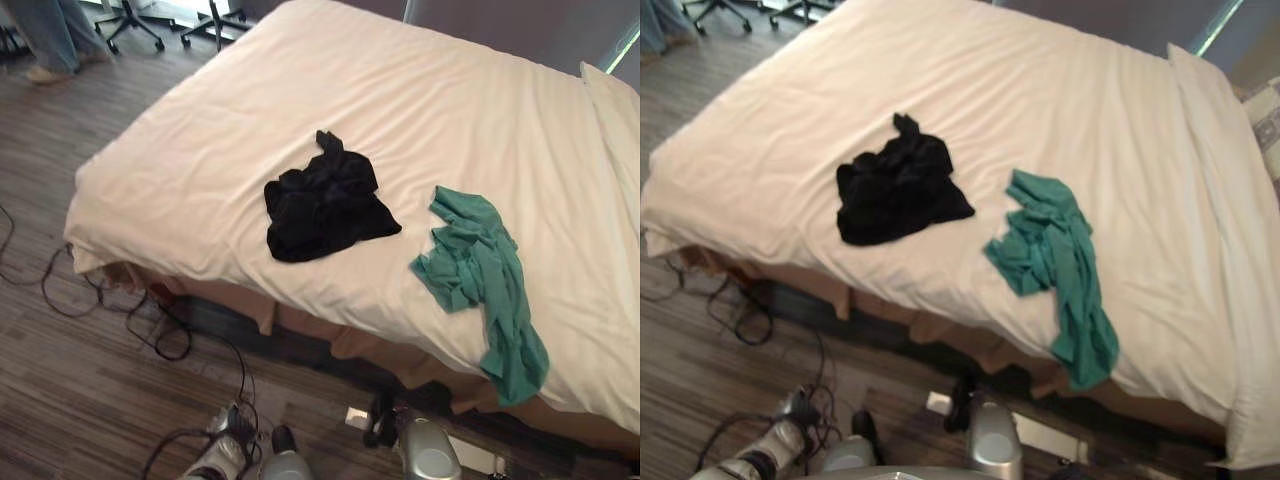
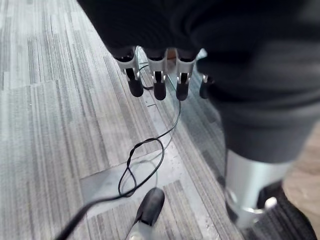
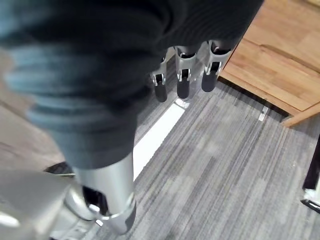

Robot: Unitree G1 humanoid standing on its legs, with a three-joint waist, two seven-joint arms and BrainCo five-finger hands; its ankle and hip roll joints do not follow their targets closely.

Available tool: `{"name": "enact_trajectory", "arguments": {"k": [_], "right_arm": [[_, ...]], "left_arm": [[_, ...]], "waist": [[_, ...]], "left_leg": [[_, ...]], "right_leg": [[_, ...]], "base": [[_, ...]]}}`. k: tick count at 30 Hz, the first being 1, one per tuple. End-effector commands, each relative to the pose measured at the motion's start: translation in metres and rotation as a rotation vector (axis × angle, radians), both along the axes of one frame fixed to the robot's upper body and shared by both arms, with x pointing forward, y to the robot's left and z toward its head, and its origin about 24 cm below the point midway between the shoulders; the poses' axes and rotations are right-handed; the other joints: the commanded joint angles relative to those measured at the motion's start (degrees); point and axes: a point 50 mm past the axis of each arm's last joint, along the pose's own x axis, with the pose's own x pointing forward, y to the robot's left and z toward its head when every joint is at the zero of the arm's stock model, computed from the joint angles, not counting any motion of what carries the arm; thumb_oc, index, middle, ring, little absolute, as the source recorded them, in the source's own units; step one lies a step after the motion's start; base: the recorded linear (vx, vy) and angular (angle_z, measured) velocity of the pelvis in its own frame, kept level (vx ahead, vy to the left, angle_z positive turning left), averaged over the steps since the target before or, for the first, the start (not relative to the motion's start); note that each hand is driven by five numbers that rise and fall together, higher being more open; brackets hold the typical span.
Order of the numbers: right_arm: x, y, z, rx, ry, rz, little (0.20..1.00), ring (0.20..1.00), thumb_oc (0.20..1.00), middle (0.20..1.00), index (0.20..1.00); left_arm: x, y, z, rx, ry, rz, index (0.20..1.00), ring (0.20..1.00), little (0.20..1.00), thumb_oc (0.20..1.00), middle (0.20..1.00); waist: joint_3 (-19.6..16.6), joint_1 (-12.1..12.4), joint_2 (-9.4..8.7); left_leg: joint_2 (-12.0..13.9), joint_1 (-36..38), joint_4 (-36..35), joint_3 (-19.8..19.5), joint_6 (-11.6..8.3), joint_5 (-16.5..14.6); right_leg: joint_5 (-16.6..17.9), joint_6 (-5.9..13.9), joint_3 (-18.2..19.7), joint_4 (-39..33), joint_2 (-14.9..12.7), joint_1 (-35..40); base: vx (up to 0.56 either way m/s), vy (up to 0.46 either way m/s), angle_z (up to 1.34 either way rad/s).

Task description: Tidy up the quilt and then pick up the clothes from the bed and put them into the laundry hamper.

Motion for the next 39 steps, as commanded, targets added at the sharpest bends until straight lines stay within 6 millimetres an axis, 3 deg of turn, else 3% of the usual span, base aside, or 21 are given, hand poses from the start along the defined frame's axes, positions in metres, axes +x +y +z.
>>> {"name": "enact_trajectory", "arguments": {"k": [1, 2, 3, 5, 6, 8, 12, 15, 17, 18, 22, 26, 27, 30, 31, 32, 33, 34, 36, 37, 39], "right_arm": [[0.020, -0.019, 0.008, -0.051, -0.042, -0.001, 1.000, 1.000, 1.000, 1.000, 1.000], [0.020, -0.019, 0.008, -0.051, -0.043, -0.001, 1.000, 1.000, 1.000, 1.000, 1.000], [0.020, -0.025, 0.009, -0.069, -0.040, -0.034, 1.000, 1.000, 1.000, 1.000, 1.000], [0.020, -0.027, 0.010, -0.065, -0.039, -0.046, 1.000, 1.000, 1.000, 1.000, 1.000], [0.020, -0.029, 0.011, -0.065, -0.049, -0.059, 1.000, 1.000, 1.000, 1.000, 1.000], [0.018, -0.030, 0.011, -0.069, -0.047, -0.072, 1.000, 1.000, 1.000, 1.000, 1.000], [0.006, -0.022, 0.006, -0.034, -0.019, -0.123, 1.000, 1.000, 1.000, 1.000, 1.000], [0.008, -0.015, 0.004, -0.014, -0.020, -0.110, 1.000, 1.000, 1.000, 1.000, 1.000], [0.019, -0.009, 0.005, -0.017, -0.058, -0.071, 1.000, 1.000, 1.000, 1.000, 1.000], [0.029, -0.009, 0.007, -0.015, -0.097, -0.074, 1.000, 1.000, 1.000, 1.000, 1.000], [0.038, -0.018, 0.013, -0.025, -0.173, -0.176, 1.000, 1.000, 1.000, 1.000, 1.000], [0.045, -0.058, 0.031, -0.127, -0.297, -0.310, 1.000, 1.000, 1.000, 1.000, 1.000], [0.048, -0.087, 0.050, -0.227, -0.404, -0.353, 1.000, 1.000, 1.000, 1.000, 1.000], [0.049, -0.115, 0.073, -0.341, -0.515, -0.350, 1.000, 1.000, 1.000, 1.000, 1.000], [0.053, -0.129, 0.094, -0.433, -0.593, -0.273, 1.000, 1.000, 1.000, 1.000, 1.000], [0.052, -0.129, 0.094, -0.433, -0.591, -0.273, 1.000, 1.000, 1.000, 1.000, 1.000], [0.070, -0.147, 0.132, -0.558, -0.696, -0.078, 1.000, 1.000, 1.000, 1.000, 1.000], [0.069, -0.147, 0.132, -0.559, -0.694, -0.076, 1.000, 1.000, 1.000, 1.000, 1.000], [0.090, -0.156, 0.174, -0.664, -0.817, 0.092, 1.000, 1.000, 1.000, 1.000, 1.000], [0.107, -0.158, 0.202, -0.724, -0.900, 0.193, 1.000, 1.000, 1.000, 1.000, 1.000], [0.116, -0.155, 0.215, -0.747, -0.944, 0.249, 1.000, 1.000, 1.000, 1.000, 1.000]], "left_arm": [[0.014, 0.010, 0.009, 0.029, -0.065, -0.005, 1.000, 1.000, 1.000, 1.000, 1.000], [0.015, 0.010, 0.009, 0.029, -0.066, -0.005, 1.000, 1.000, 1.000, 1.000, 1.000], [0.009, 0.004, 0.005, -0.004, -0.061, 0.044, 1.000, 1.000, 1.000, 1.000, 1.000], [0.008, -0.002, 0.003, -0.023, -0.059, 0.043, 1.000, 1.000, 1.000, 1.000, 1.000], [0.007, -0.007, 0.002, -0.034, -0.067, 0.038, 1.000, 1.000, 1.000, 1.000, 1.000], [0.005, -0.009, 0.001, -0.031, -0.057, 0.026, 1.000, 1.000, 1.000, 1.000, 1.000], [0.003, -0.015, -0.001, -0.038, -0.048, -0.009, 1.000, 1.000, 1.000, 1.000, 1.000], [0.005, -0.014, 0.000, -0.042, -0.057, -0.004, 1.000, 1.000, 1.000, 1.000, 1.000], [0.004, -0.005, 0.002, -0.030, -0.071, 0.038, 1.000, 1.000, 1.000, 1.000, 1.000], [-0.006, 0.003, 0.000, -0.018, -0.052, 0.110, 1.000, 1.000, 1.000, 1.000, 1.000], [-0.032, 0.017, -0.004, 0.006, -0.008, 0.252, 1.000, 1.000, 1.000, 1.000, 1.000], [-0.090, 0.056, -0.002, 0.078, 0.027, 0.611, 1.000, 1.000, 1.000, 1.000, 1.000], [-0.113, 0.085, 0.010, 0.158, -0.008, 0.770, 1.000, 1.000, 1.000, 1.000, 1.000], [-0.123, 0.122, 0.031, 0.264, -0.135, 0.928, 1.000, 1.000, 1.000, 1.000, 1.000], [-0.107, 0.151, 0.055, 0.348, -0.288, 0.925, 1.000, 1.000, 1.000, 1.000, 1.000], [-0.107, 0.151, 0.055, 0.349, -0.287, 0.924, 1.000, 1.000, 1.000, 1.000, 1.000], [-0.066, 0.180, 0.097, 0.419, -0.548, 0.817, 1.000, 1.000, 1.000, 1.000, 1.000], [-0.067, 0.180, 0.097, 0.420, -0.544, 0.817, 1.000, 1.000, 1.000, 1.000, 1.000], [-0.011, 0.189, 0.157, 0.459, -0.851, 0.571, 1.000, 1.000, 1.000, 1.000, 1.000], [0.032, 0.179, 0.208, 0.478, -1.058, 0.349, 1.000, 1.000, 1.000, 1.000, 1.000], [0.051, 0.166, 0.235, 0.473, -1.161, 0.214, 1.000, 1.000, 1.000, 1.000, 1.000]], "waist": [[1.18, 0.94, 0.30], [1.10, 0.96, 0.44], [0.32, 0.45, 1.32], [-0.55, 0.40, 1.98], [-1.91, 0.09, 3.01], [-2.21, -0.06, 3.22], [-4.22, -1.60, 2.65], [-3.92, -1.20, 2.60], [-3.77, -0.30, 3.36], [-3.78, -0.22, 3.35], [-4.34, 1.05, 3.14], [-5.47, 2.16, 3.55], [-6.00, 2.53, 3.51], [-6.46, 2.65, 3.70], [-6.57, 2.57, 3.79], [-6.59, 2.55, 3.78], [-6.37, 2.59, 3.87], [-6.47, 2.52, 3.89], [-6.23, 2.58, 4.02], [-6.11, 2.51, 4.12], [-5.99, 2.55, 4.15]], "left_leg": [[5.67, -11.28, 30.15, -1.43, -8.81, -6.35], [5.91, -11.59, 30.45, -1.53, -8.93, -6.41], [9.73, -11.74, 23.94, -2.53, -8.96, -6.67], [10.40, -9.68, 16.26, -3.87, -8.66, -6.02], [10.77, -6.64, 3.10, -6.71, -8.83, -1.17], [11.06, -4.82, 0.58, -8.07, -9.10, -0.84], [6.10, -0.71, -2.84, -5.66, -7.97, -3.30], [5.04, 0.44, -2.82, -3.94, -7.14, -3.97], [3.44, 1.03, -3.25, -1.08, -5.25, -4.27], [2.49, 0.28, -2.42, -1.15, -4.31, -3.88], [1.39, -0.41, -1.61, -1.18, -3.92, -3.58], [1.79, -0.10, -2.52, 0.15, -4.34, -3.01], [1.82, 0.21, -2.79, -0.06, -4.61, -2.80], [1.78, 0.79, -3.36, -0.26, -4.95, -2.65], [1.86, 1.17, -3.76, -0.43, -5.18, -2.57], [1.86, 1.20, -3.78, -0.47, -5.18, -2.56], [2.07, 1.27, -3.96, -0.66, -5.43, -2.41], [2.07, 1.29, -3.97, -0.70, -5.43, -2.41], [2.24, 1.27, -4.28, -1.06, -5.59, -2.19], [2.43, 1.31, -4.52, -1.24, -5.73, -2.05], [2.47, 1.51, -4.68, -1.31, -5.75, -2.09]], "right_leg": [[-2.34, 0.32, 7.36, -7.05, 3.73, 4.30], [-2.38, 0.21, 7.35, -7.06, 3.93, 4.14], [-2.60, 2.27, 8.85, -9.38, 3.46, 4.60], [-2.29, 3.41, 10.92, -10.02, 2.89, 4.60], [-0.88, 4.81, 13.47, -10.47, 1.10, 4.13], [-0.44, 5.05, 15.07, -9.97, 0.29, 3.95], [6.47, 9.65, 15.87, -10.68, -6.69, 4.90], [7.45, 9.54, 14.00, -10.67, -8.00, 4.55], [4.92, 7.34, 8.30, -6.11, -8.31, 4.56], [2.30, 6.36, 10.48, -4.30, -3.49, 4.77], [1.56, 5.86, 12.41, -7.56, -1.17, 6.59], [3.10, 6.70, 11.82, -11.74, -2.27, 9.28], [3.23, 6.99, 11.47, -12.59, -2.49, 10.32], [3.14, 7.37, 10.80, -13.27, -2.64, 11.27], [3.27, 7.71, 10.15, -13.44, -2.89, 11.91], [3.27, 7.72, 10.11, -13.46, -2.90, 11.97], [3.37, 8.11, 9.70, -13.17, -3.14, 11.92], [3.34, 8.11, 9.65, -13.15, -3.14, 11.96], [3.30, 8.41, 9.39, -12.91, -3.24, 11.87], [3.27, 8.64, 9.21, -12.64, -3.47, 11.79], [3.21, 8.75, 9.23, -12.54, -3.55, 11.88]], "base": [[0.18, 0.138, 0.53], [-0.03, 0.325, -0.05], [0.01, 0.296, -0.40], [0.03, 0.562, -0.92], [0.02, 0.611, -1.04], [0.01, 0.467, -0.90], [0.02, 0.513, -0.88], [-0.08, 0.194, -0.60], [-0.21, 0.368, -0.52], [-0.11, 0.180, -0.71], [-0.07, 0.034, -0.19], [0.01, -0.031, 0.02], [0.07, -0.033, -0.02], [0.03, -0.014, 0.02], [0.03, -0.018, 0.08], [0.03, -0.023, 0.20], [0.01, -0.016, 0.20], [0.00, -0.023, 0.24], [-0.02, -0.020, 0.15], [-0.02, -0.029, 0.06], [0.00, -0.019, 0.11]]}}
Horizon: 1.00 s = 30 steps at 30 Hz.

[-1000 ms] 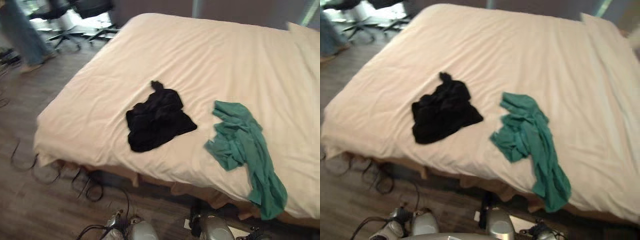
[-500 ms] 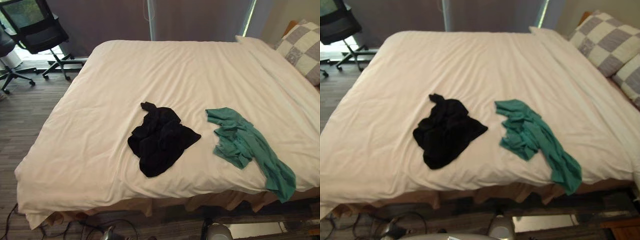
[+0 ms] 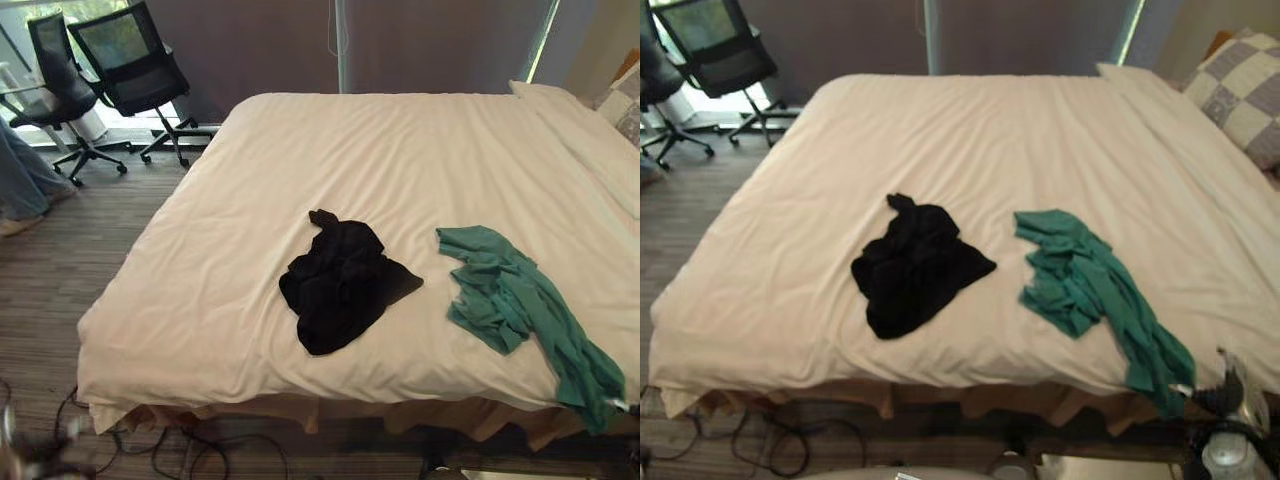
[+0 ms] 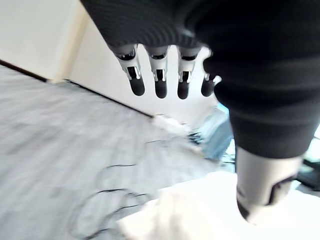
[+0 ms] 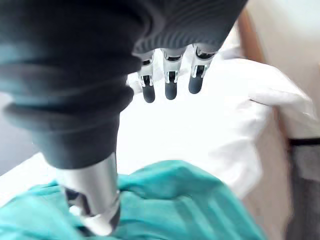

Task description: Tidy up the quilt and then pick up the clothes from the bed and put them into the laundry hamper.

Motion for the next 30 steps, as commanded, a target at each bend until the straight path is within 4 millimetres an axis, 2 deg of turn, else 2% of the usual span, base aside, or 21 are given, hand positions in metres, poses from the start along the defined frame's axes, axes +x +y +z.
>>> {"name": "enact_trajectory", "arguments": {"k": [1, 3, 4, 5, 8, 9, 10, 13, 14, 15, 16, 17, 20, 23, 24, 25, 26, 27, 28, 29, 30], "right_arm": [[0.048, 0.009, 0.038, -0.138, -0.150, 0.152, 1.000, 1.000, 1.000, 1.000, 1.000], [0.064, 0.019, 0.051, -0.174, -0.173, 0.239, 1.000, 1.000, 1.000, 1.000, 1.000], [0.064, 0.019, 0.051, -0.175, -0.173, 0.238, 1.000, 1.000, 1.000, 1.000, 1.000], [0.085, 0.035, 0.064, -0.201, -0.203, 0.339, 1.000, 1.000, 1.000, 1.000, 1.000], [0.116, 0.062, 0.088, -0.235, -0.272, 0.474, 1.000, 1.000, 1.000, 1.000, 1.000], [0.129, 0.081, 0.102, -0.247, -0.329, 0.548, 1.000, 1.000, 1.000, 1.000, 1.000], [0.135, 0.092, 0.108, -0.246, -0.357, 0.589, 1.000, 1.000, 1.000, 1.000, 1.000], [0.143, 0.117, 0.113, -0.206, -0.415, 0.670, 1.000, 1.000, 1.000, 1.000, 1.000], [0.143, 0.116, 0.114, -0.206, -0.417, 0.667, 1.000, 1.000, 1.000, 1.000, 1.000], [0.142, 0.134, 0.120, -0.165, -0.483, 0.721, 1.000, 1.000, 1.000, 1.000, 1.000], [0.141, 0.137, 0.121, -0.134, -0.509, 0.723, 1.000, 1.000, 1.000, 1.000, 1.000], [0.137, 0.141, 0.122, -0.090, -0.557, 0.718, 1.000, 1.000, 1.000, 1.000, 1.000], [0.131, 0.134, 0.122, -0.087, -0.583, 0.679, 1.000, 1.000, 1.000, 1.000, 1.000], [0.129, 0.122, 0.121, -0.108, -0.570, 0.636, 1.000, 1.000, 1.000, 1.000, 1.000], [0.132, 0.113, 0.125, -0.144, -0.552, 0.607, 1.000, 1.000, 1.000, 1.000, 1.000], [0.138, 0.107, 0.131, -0.187, -0.541, 0.595, 1.000, 1.000, 1.000, 1.000, 1.000], [0.150, 0.097, 0.147, -0.266, -0.528, 0.571, 1.000, 1.000, 1.000, 1.000, 1.000], [0.150, 0.098, 0.147, -0.267, -0.529, 0.573, 1.000, 1.000, 1.000, 1.000, 1.000], [0.155, 0.095, 0.157, -0.304, -0.525, 0.571, 1.000, 1.000, 1.000, 1.000, 1.000], [0.165, 0.087, 0.175, -0.352, -0.519, 0.541, 1.000, 1.000, 1.000, 1.000, 1.000], [0.171, 0.086, 0.182, -0.376, -0.511, 0.541, 1.000, 1.000, 1.000, 1.000, 1.000]], "left_arm": [[0.063, -0.021, 0.069, 0.265, -0.214, -0.272, 1.000, 1.000, 1.000, 1.000, 1.000], [0.083, -0.042, 0.091, 0.328, -0.253, -0.413, 1.000, 1.000, 1.000, 1.000, 1.000], [0.084, -0.042, 0.091, 0.328, -0.253, -0.413, 1.000, 1.000, 1.000, 1.000, 1.000], [0.108, -0.066, 0.094, 0.329, -0.256, -0.531, 1.000, 1.000, 1.000, 1.000, 1.000], [0.149, -0.114, 0.095, 0.370, -0.210, -0.733, 1.000, 1.000, 1.000, 1.000, 1.000], [0.166, -0.135, 0.093, 0.398, -0.165, -0.803, 1.000, 1.000, 1.000, 1.000, 1.000], [0.179, -0.147, 0.091, 0.411, -0.141, -0.835, 1.000, 1.000, 1.000, 1.000, 1.000], [0.207, -0.170, 0.091, 0.434, -0.101, -0.852, 1.000, 1.000, 1.000, 1.000, 1.000], [0.208, -0.172, 0.092, 0.436, -0.103, -0.855, 1.000, 1.000, 1.000, 1.000, 1.000], [0.230, -0.180, 0.086, 0.423, -0.032, -0.802, 1.000, 1.000, 1.000, 1.000, 1.000], [0.237, -0.183, 0.084, 0.407, -0.016, -0.787, 1.000, 1.000, 1.000, 1.000, 1.000], [0.242, -0.184, 0.070, 0.372, 0.048, -0.735, 1.000, 1.000, 1.000, 1.000, 1.000], [0.242, -0.185, 0.050, 0.379, 0.155, -0.711, 1.000, 1.000, 1.000, 1.000, 1.000], [0.226, -0.178, 0.011, 0.326, 0.302, -0.682, 1.000, 1.000, 1.000, 1.000, 1.000], [0.212, -0.170, -0.011, 0.268, 0.372, -0.658, 1.000, 1.000, 1.000, 1.000, 1.000], [0.201, -0.163, -0.024, 0.242, 0.412, -0.640, 1.000, 1.000, 1.000, 1.000, 1.000], [0.184, -0.151, -0.038, 0.208, 0.441, -0.616, 1.000, 1.000, 1.000, 1.000, 1.000], [0.183, -0.151, -0.038, 0.207, 0.441, -0.614, 1.000, 1.000, 1.000, 1.000, 1.000], [0.176, -0.145, -0.041, 0.198, 0.443, -0.605, 0.605, 0.605, 0.605, 0.605, 0.605], [0.159, -0.133, -0.043, 0.186, 0.422, -0.597, 0.200, 0.200, 0.200, 0.200, 0.200], [0.149, -0.126, -0.044, 0.172, 0.410, -0.587, 0.200, 0.200, 0.200, 0.200, 0.200]], "waist": [[2.33, -1.10, -1.74], [2.23, -1.35, -1.83], [2.26, -1.31, -1.82], [2.29, -1.91, -1.90], [4.58, -3.03, -1.52], [6.08, -3.97, -1.25], [6.79, -4.42, -1.15], [8.83, -6.07, -0.94], [8.81, -5.79, -1.00], [10.88, -7.50, -1.28], [11.45, -7.76, -1.46], [12.76, -8.60, -2.17], [13.99, -8.57, -2.71], [14.22, -7.93, -3.02], [14.16, -6.97, -2.99], [14.05, -6.41, -2.82], [14.52, -4.67, -2.55], [14.51, -4.81, -2.55], [14.98, -4.03, -2.31], [16.36, -1.61, -1.55], [17.04, -0.85, -1.17]], "left_leg": [[2.06, -1.48, 2.74, 0.90, -3.86, -2.32], [2.05, -1.01, 2.54, 1.25, -3.89, -2.37], [2.05, -0.98, 2.53, 1.27, -3.89, -2.37], [2.10, -0.81, 2.63, 1.70, -3.91, -2.48], [2.37, -1.86, 3.47, 2.51, -3.91, -2.26], [2.48, -2.50, 3.90, 3.22, -3.85, -2.23], [2.46, -3.06, 4.24, 3.99, -3.72, -2.06], [2.73, -4.15, 4.97, 5.80, -3.67, -2.06], [2.66, -4.39, 4.98, 5.92, -3.61, -1.87], [2.99, -6.03, 5.55, 7.66, -3.75, -1.57], [3.14, -6.69, 5.72, 7.99, -3.81, -1.33], [3.38, -7.40, 5.79, 8.63, -3.92, -0.95], [3.75, -7.76, 5.39, 8.84, -4.25, -0.43], [4.13, -8.36, 5.19, 8.11, -4.50, -0.09], [4.31, -8.71, 5.14, 7.74, -4.59, 0.08], [4.42, -9.12, 5.16, 7.29, -4.63, 0.17], [4.46, -9.78, 5.14, 6.55, -4.73, 0.48], [4.46, -9.81, 5.15, 6.52, -4.73, 0.48], [4.53, -10.21, 5.19, 6.07, -4.79, 0.60], [4.59, -11.14, 5.46, 5.29, -4.96, 1.06], [4.61, -11.63, 5.59, 4.97, -5.07, 1.27]], "right_leg": [[-4.88, 6.27, 1.44, 4.11, -6.78, 0.04], [-4.76, 6.38, 1.67, 4.05, -6.88, 0.11], [-4.75, 6.38, 1.69, 4.05, -6.88, 0.12], [-4.60, 6.37, 2.14, 4.03, -6.89, -0.20], [-4.45, 6.18, 3.98, 4.78, -6.83, -2.76], [-4.17, 6.23, 4.88, 5.21, -6.96, -4.41], [-3.69, 6.22, 5.52, 5.28, -7.07, -5.62], [-3.10, 6.55, 7.23, 5.46, -6.94, -8.23], [-2.86, 6.45, 7.37, 5.37, -6.97, -8.52], [-2.26, 6.77, 8.57, 5.37, -7.05, -11.16], [-2.09, 6.79, 8.74, 5.32, -7.14, -11.90], [-1.48, 6.96, 8.58, 4.86, -7.30, -12.48], [-1.11, 6.98, 7.84, 4.39, -7.71, -12.46], [-1.04, 6.81, 7.12, 4.16, -7.90, -12.25], [-1.08, 6.67, 6.52, 4.21, -8.06, -12.11], [-1.17, 6.59, 5.99, 4.30, -8.07, -12.06], [-1.28, 6.40, 5.53, 4.65, -8.14, -12.15], [-1.29, 6.40, 5.49, 4.66, -8.15, -12.15], [-1.43, 6.31, 5.24, 4.86, -8.16, -12.26], [-1.53, 6.01, 4.73, 5.34, -8.42, -12.60], [-1.57, 5.93, 4.38, 5.59, -8.61, -12.79]], "base": [[0.01, -0.017, 0.15], [0.01, -0.014, 0.03], [0.01, -0.037, -0.06], [-0.01, -0.037, -0.06], [-0.11, -0.016, -0.17], [-0.16, 0.020, -0.40], [-0.13, 0.022, -0.41], [-0.08, 0.017, -0.47], [-0.13, 0.014, -0.45], [-0.13, 0.000, -0.43], [-0.17, -0.031, -0.50], [-0.08, -0.048, -0.66], [-0.05, -0.050, -0.25], [-0.02, -0.056, 0.12], [-0.01, -0.065, 0.14], [-0.02, -0.084, 0.25], [-0.01, -0.055, 0.18], [-0.03, -0.049, 0.17], [-0.05, -0.039, 0.12], [-0.07, -0.049, 0.21], [-0.07, -0.046, 0.28]]}}
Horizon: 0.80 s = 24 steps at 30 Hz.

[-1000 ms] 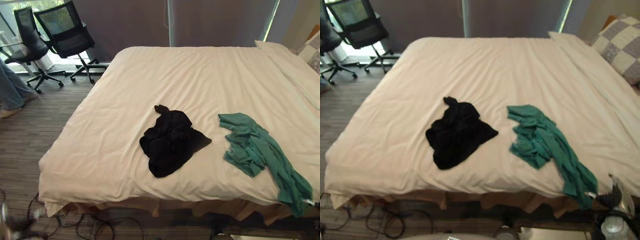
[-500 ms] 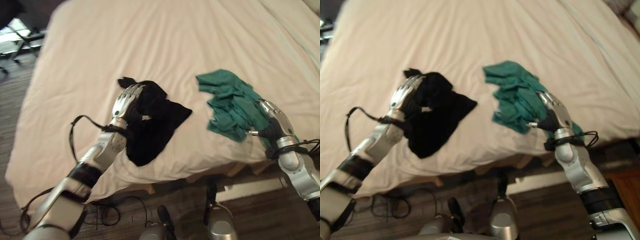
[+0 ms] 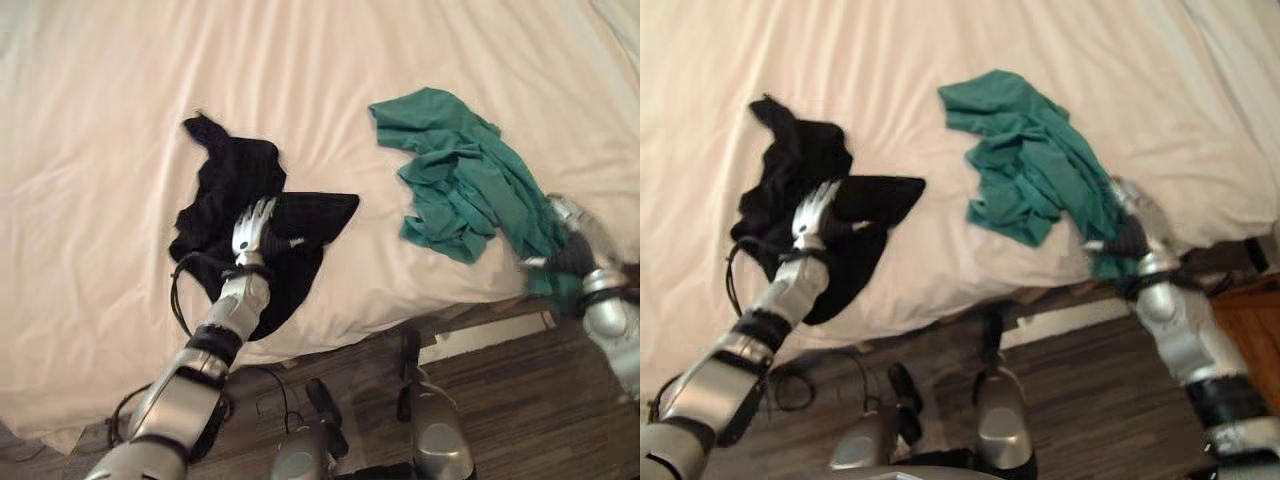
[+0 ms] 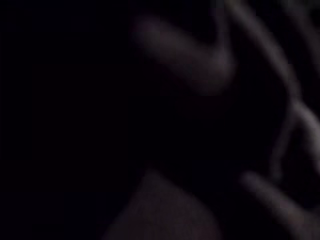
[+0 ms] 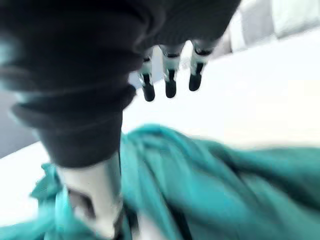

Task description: Tidy up the quilt and then pick up the clothes from the bed and put them into the laundry hamper.

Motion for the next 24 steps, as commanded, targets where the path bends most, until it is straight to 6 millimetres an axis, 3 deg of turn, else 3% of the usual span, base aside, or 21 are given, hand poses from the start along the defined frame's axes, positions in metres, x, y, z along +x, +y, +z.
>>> {"name": "enact_trajectory", "arguments": {"k": [1, 4, 5, 6, 8, 9, 11, 12, 14, 15, 17, 18, 19, 22, 24], "right_arm": [[0.021, -0.010, 0.043, -0.055, -0.098, -0.054, 1.000, 1.000, 1.000, 1.000, 1.000], [0.038, -0.019, 0.052, -0.028, -0.071, -0.119, 1.000, 1.000, 1.000, 1.000, 1.000], [0.040, -0.018, 0.052, -0.029, -0.071, -0.115, 1.000, 1.000, 1.000, 1.000, 1.000], [0.048, -0.030, 0.054, -0.015, -0.029, -0.182, 1.000, 1.000, 1.000, 1.000, 1.000], [0.053, -0.047, 0.041, 0.029, 0.060, -0.264, 1.000, 1.000, 1.000, 1.000, 1.000], [0.055, -0.045, 0.042, 0.029, 0.058, -0.260, 1.000, 1.000, 1.000, 1.000, 1.000], [0.055, -0.053, 0.032, 0.068, 0.112, -0.290, 1.000, 1.000, 1.000, 1.000, 1.000], [0.046, -0.072, -0.005, 0.206, 0.249, -0.386, 0.200, 0.200, 0.200, 0.200, 0.200], [0.036, -0.080, -0.034, 0.317, 0.349, -0.430, 0.200, 0.200, 0.200, 0.200, 0.200], [0.027, -0.077, -0.064, 0.409, 0.417, -0.430, 0.200, 0.200, 0.200, 0.200, 0.200], [0.011, -0.069, -0.094, 0.507, 0.441, -0.394, 0.200, 0.200, 0.200, 0.200, 0.200], [-0.013, -0.050, -0.128, 0.616, 0.466, -0.311, 0.200, 0.200, 0.200, 0.200, 0.200], [-0.015, -0.050, -0.130, 0.618, 0.470, -0.315, 0.200, 0.200, 0.200, 0.200, 0.200], [-0.061, -0.025, -0.170, 0.824, 0.529, -0.221, 0.200, 0.200, 0.200, 0.200, 0.200], [-0.106, 0.001, -0.210, 1.014, 0.652, -0.195, 0.200, 0.200, 0.200, 0.200, 0.200]], "left_arm": [[-0.080, 0.083, -0.075, 0.043, 0.339, 0.234, 0.200, 0.200, 0.200, 0.200, 0.200], [-0.112, 0.092, -0.087, -0.024, 0.367, 0.244, 0.200, 0.200, 0.200, 0.200, 0.200], [-0.113, 0.093, -0.087, -0.026, 0.367, 0.248, 0.200, 0.200, 0.200, 0.200, 0.200], [-0.131, 0.096, -0.094, -0.066, 0.388, 0.245, 0.200, 0.200, 0.200, 0.200, 0.200], [-0.143, 0.095, -0.097, -0.105, 0.391, 0.235, 0.200, 0.200, 0.200, 0.200, 0.200], [-0.144, 0.095, -0.097, -0.108, 0.390, 0.237, 0.200, 0.200, 0.200, 0.200, 0.200], [-0.149, 0.093, -0.098, -0.132, 0.395, 0.229, 0.200, 0.200, 0.200, 0.200, 0.200], [-0.152, 0.087, -0.100, -0.197, 0.394, 0.214, 0.200, 0.200, 0.200, 0.200, 0.200], [-0.153, 0.079, -0.099, -0.227, 0.397, 0.177, 0.200, 0.200, 0.200, 0.200, 0.200], [-0.152, 0.071, -0.097, -0.263, 0.394, 0.141, 0.200, 0.200, 0.200, 0.200, 0.200], [-0.152, 0.065, -0.093, -0.302, 0.381, 0.115, 0.200, 0.200, 0.200, 0.200, 0.200], [-0.149, 0.062, -0.088, -0.330, 0.356, 0.105, 0.200, 0.200, 0.200, 0.200, 0.200], [-0.150, 0.063, -0.088, -0.326, 0.361, 0.104, 0.200, 0.200, 0.200, 0.200, 0.200], [-0.155, 0.059, -0.095, -0.372, 0.385, 0.108, 0.200, 0.200, 0.200, 0.200, 0.200], [-0.166, 0.059, -0.105, -0.458, 0.422, 0.161, 0.200, 0.200, 0.200, 0.200, 0.200]], "waist": [[-1.50, 6.22, -1.56], [-0.52, 8.92, 0.00], [-0.56, 8.69, -0.03], [-0.65, 10.29, 1.06], [-1.26, 11.66, 2.13], [-1.07, 11.38, 2.01], [-1.49, 11.69, 2.52], [-2.12, 12.82, 3.32], [-3.01, 13.38, 3.75], [-4.14, 13.60, 3.59], [-5.56, 13.37, 2.57], [-6.48, 11.88, 0.69], [-6.91, 12.10, 0.75], [-8.94, 9.99, -2.40], [-11.39, 8.23, -4.48]], "left_leg": [[4.30, -6.28, 4.41, -2.49, -5.13, 0.25], [4.04, -7.20, 3.71, -3.20, -5.42, 1.36], [4.05, -7.21, 3.67, -3.19, -5.43, 1.39], [3.87, -8.11, 2.89, -3.74, -5.64, 2.26], [3.77, -8.19, 1.65, -5.02, -6.18, 2.05], [3.69, -8.82, 1.82, -4.55, -5.77, 3.01], [3.68, -8.38, 1.08, -5.55, -6.24, 2.43], [3.34, -8.60, 0.30, -6.47, -6.17, 2.80], [2.95, -8.66, -0.16, -7.70, -5.97, 2.79], [2.39, -8.25, -0.23, -8.62, -5.62, 2.23], [1.69, -7.64, 0.11, -9.26, -5.02, 1.16], [0.91, -7.30, 0.54, -8.84, -3.86, 0.83], [1.09, -6.67, 0.29, -9.37, -4.22, -0.09], [0.04, -5.23, 0.43, -8.36, -3.06, -0.63], [-0.53, -3.27, -0.42, -7.70, -2.54, -1.28]], "right_leg": [[-8.20, 8.87, -0.80, 11.31, -10.81, -5.67], [-8.14, 8.74, -1.59, 11.60, -11.26, -6.06], [-8.14, 8.73, -1.58, 11.59, -11.24, -6.09], [-8.06, 8.67, -2.28, 11.40, -11.43, -6.35], [-9.00, 9.36, -2.60, 11.43, -11.36, -6.20], [-8.07, 8.67, -3.23, 11.28, -11.53, -6.62], [-9.11, 9.33, -3.15, 11.35, -11.32, -6.10], [-9.22, 9.38, -4.37, 11.22, -11.45, -5.66], [-9.38, 9.43, -5.81, 10.93, -11.67, -4.56], [-9.23, 9.67, -7.18, 10.60, -11.95, -3.35], [-8.79, 9.96, -7.87, 10.08, -12.17, -1.95], [-7.33, 9.51, -8.71, 9.72, -12.51, -1.39], [-8.24, 10.20, -8.06, 9.80, -12.23, -0.93], [-6.31, 10.24, -9.11, 9.31, -12.61, 0.69], [-5.77, 10.77, -8.81, 9.88, -12.53, 1.54]], "base": [[-0.05, -0.025, 0.31], [-0.01, -0.008, 0.32], [0.01, -0.002, 0.32], [0.01, -0.005, 0.31], [0.04, -0.011, 0.21], [0.07, -0.014, 0.30], [0.05, -0.014, 0.42], [0.02, -0.023, 0.34], [0.05, -0.005, 0.67], [0.07, 0.052, 0.89], [0.05, 0.102, 0.65], [0.08, 0.089, 0.51], [0.08, 0.085, 0.55], [0.05, 0.070, 0.12], [0.07, 0.133, -0.07]]}}
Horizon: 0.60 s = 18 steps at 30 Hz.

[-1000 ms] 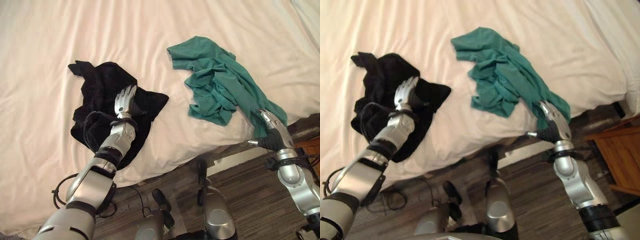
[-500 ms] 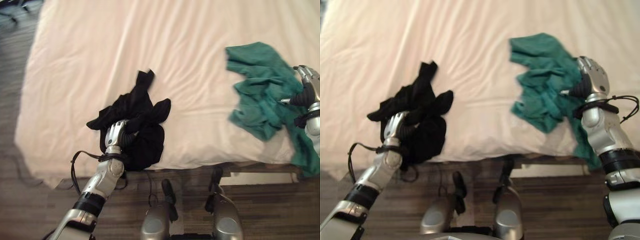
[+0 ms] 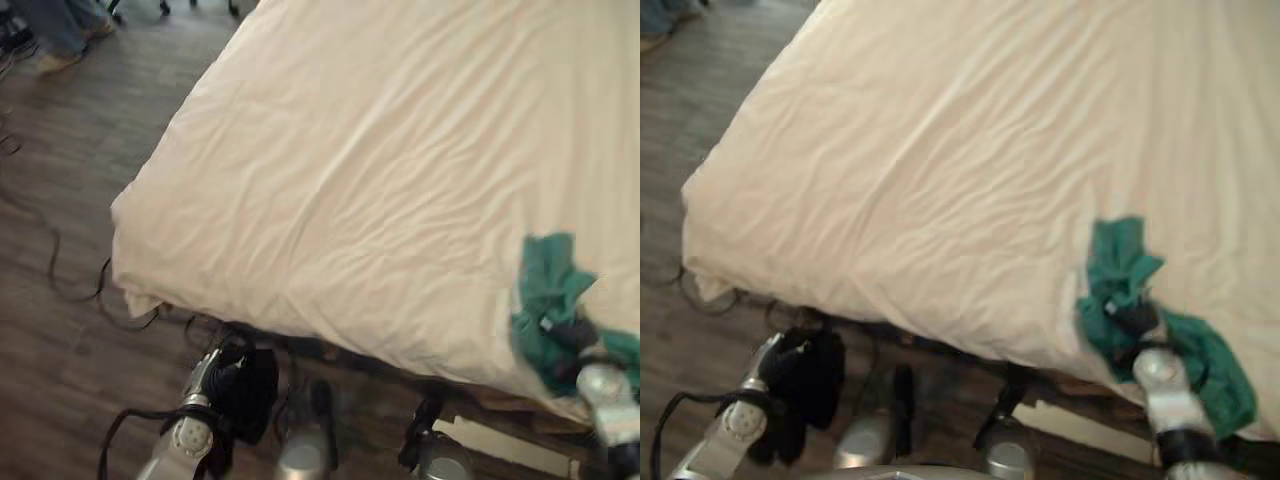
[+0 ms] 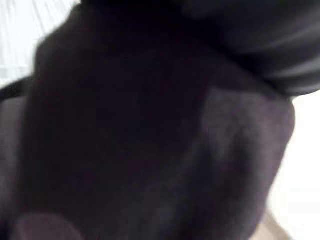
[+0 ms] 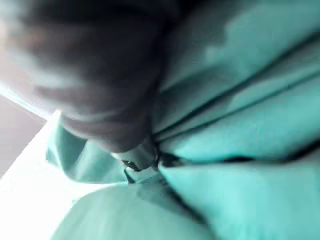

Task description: Tidy up the quilt and then pick up the clothes from the bed and put them into the laundry hamper.

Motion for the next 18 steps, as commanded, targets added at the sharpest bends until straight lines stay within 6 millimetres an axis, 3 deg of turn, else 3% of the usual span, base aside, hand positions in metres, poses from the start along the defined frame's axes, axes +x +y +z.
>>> {"name": "enact_trajectory", "arguments": {"k": [1, 2, 4, 5, 6, 8, 9, 11, 12, 14, 15, 16, 18], "right_arm": [[-0.035, 0.021, -0.042, 0.222, 0.163, 0.079, 0.200, 0.200, 0.200, 0.200, 0.200], [-0.036, 0.021, -0.042, 0.222, 0.164, 0.079, 0.200, 0.200, 0.200, 0.200, 0.200], [-0.062, 0.041, -0.060, 0.391, 0.212, 0.091, 0.200, 0.200, 0.200, 0.200, 0.200], [-0.062, 0.041, -0.060, 0.391, 0.212, 0.091, 0.200, 0.200, 0.200, 0.200, 0.200], [-0.070, 0.057, -0.068, 0.447, 0.251, 0.134, 0.200, 0.200, 0.200, 0.200, 0.200], [-0.071, 0.066, -0.074, 0.467, 0.272, 0.151, 0.200, 0.200, 0.200, 0.200, 0.200], [-0.059, 0.082, -0.075, 0.457, 0.268, 0.206, 0.200, 0.200, 0.200, 0.200, 0.200], [-0.049, 0.089, -0.072, 0.448, 0.251, 0.236, 0.200, 0.200, 0.200, 0.200, 0.200], [-0.019, 0.114, -0.063, 0.423, 0.206, 0.345, 0.200, 0.200, 0.200, 0.200, 0.200], [0.008, 0.132, -0.050, 0.399, 0.139, 0.408, 0.200, 0.200, 0.200, 0.200, 0.200], [0.029, 0.134, -0.036, 0.336, 0.067, 0.413, 0.200, 0.200, 0.200, 0.200, 0.200], [0.033, 0.125, -0.030, 0.279, 0.037, 0.387, 0.200, 0.200, 0.200, 0.200, 0.200], [0.040, 0.119, -0.022, 0.220, -0.009, 0.341, 0.200, 0.200, 0.200, 0.200, 0.200]], "left_arm": [[0.004, 0.002, 0.005, -0.108, -0.059, 0.062, 0.200, 0.200, 0.200, 0.200, 0.200], [0.004, 0.002, 0.005, -0.108, -0.058, 0.062, 0.200, 0.200, 0.200, 0.200, 0.200], [-0.005, 0.002, -0.004, -0.198, -0.037, 0.143, 0.200, 0.200, 0.200, 0.200, 0.200], [-0.005, 0.002, -0.004, -0.198, -0.037, 0.143, 0.200, 0.200, 0.200, 0.200, 0.200], [-0.011, 0.001, -0.008, -0.246, -0.025, 0.182, 0.200, 0.200, 0.200, 0.200, 0.200], [-0.019, 0.001, -0.015, -0.291, -0.001, 0.222, 0.200, 0.200, 0.200, 0.200, 0.200], [-0.027, -0.003, -0.025, -0.336, 0.034, 0.263, 0.200, 0.200, 0.200, 0.200, 0.200], [-0.030, -0.005, -0.029, -0.355, 0.038, 0.292, 0.200, 0.200, 0.200, 0.200, 0.200], [-0.038, -0.009, -0.037, -0.408, 0.035, 0.378, 0.200, 0.200, 0.200, 0.200, 0.200], [-0.035, -0.012, -0.036, -0.444, -0.002, 0.419, 0.200, 0.200, 0.200, 0.200, 0.200], [-0.028, -0.020, -0.038, -0.448, -0.002, 0.401, 0.200, 0.200, 0.200, 0.200, 0.200], [-0.021, -0.022, -0.035, -0.444, -0.021, 0.394, 0.200, 0.200, 0.200, 0.200, 0.200], [-0.012, -0.020, -0.029, -0.445, -0.060, 0.404, 0.200, 0.200, 0.200, 0.200, 0.200]], "waist": [[-2.95, -2.36, -1.36], [-3.02, -2.30, -1.41], [-3.88, -3.31, -2.39], [-3.89, -3.29, -2.40], [-4.22, -4.80, -2.37], [-4.54, -4.71, -1.69], [-5.05, -3.21, -1.19], [-5.61, -2.50, -0.86], [-6.24, 0.33, 0.15], [-6.36, 3.78, 1.07], [-5.79, 7.70, 2.37], [-5.37, 8.25, 2.85], [-5.17, 7.51, 3.18]], "left_leg": [[2.77, -0.28, -0.40, 3.05, -3.97, -3.43], [2.74, -0.22, -0.49, 3.10, -3.96, -3.40], [2.79, 1.20, -0.92, 3.25, -3.56, -3.38], [2.79, 1.21, -0.92, 3.27, -3.55, -3.38], [2.70, 1.44, -1.20, 1.85, -3.12, -2.95], [2.12, 1.57, -1.06, 0.38, -2.63, -2.82], [0.90, 1.09, -0.83, -1.81, -2.32, -2.57], [0.64, 0.59, -0.82, -2.63, -2.38, -2.27], [0.73, 0.19, -1.03, -3.80, -2.95, -1.71], [0.62, -1.15, -0.85, -6.19, -3.33, -0.62], [0.59, -4.98, 1.43, -8.17, -5.39, 0.49], [1.43, -7.41, 3.40, -5.51, -5.94, 0.95], [6.29, -8.34, 7.63, 7.61, -5.31, -0.51]], "right_leg": [[-2.40, 6.77, 1.74, 7.67, -6.94, -5.04], [-2.45, 6.78, 1.81, 7.75, -6.98, -5.09], [-3.31, 6.74, 5.36, 11.46, -5.71, -5.89], [-3.32, 6.74, 5.38, 11.47, -5.72, -5.91], [-7.02, 5.57, 14.15, 12.65, 0.43, -7.32], [-11.40, 4.25, 20.96, 11.58, 6.58, -7.12], [-12.44, 2.46, 19.99, 8.60, 7.20, -4.21], [-12.41, 2.10, 19.01, 7.08, 7.28, -3.24], [-11.96, 2.07, 16.20, 3.67, 6.92, -0.81], [-11.51, 2.00, 14.23, 1.03, 6.75, 0.66], [-12.03, 1.83, 8.31, -0.57, 5.50, 2.36], [-12.42, 1.70, 3.79, -0.82, 4.40, 3.00], [-13.35, 1.19, -2.74, -0.65, 3.11, 4.43]], "base": [[0.04, 0.109, -0.11], [0.01, 0.070, -0.26], [0.01, 0.048, -0.26], [-0.01, 0.021, -0.22], [0.00, 0.007, -0.13], [0.01, 0.004, 0.11], [0.00, -0.015, 0.33], [0.00, -0.073, 0.70], [0.00, -0.127, 0.84], [-0.08, -0.120, 0.71], [-0.25, -0.058, 1.23], [-0.27, -0.027, 1.84], [-0.26, 0.063, 3.41]]}}
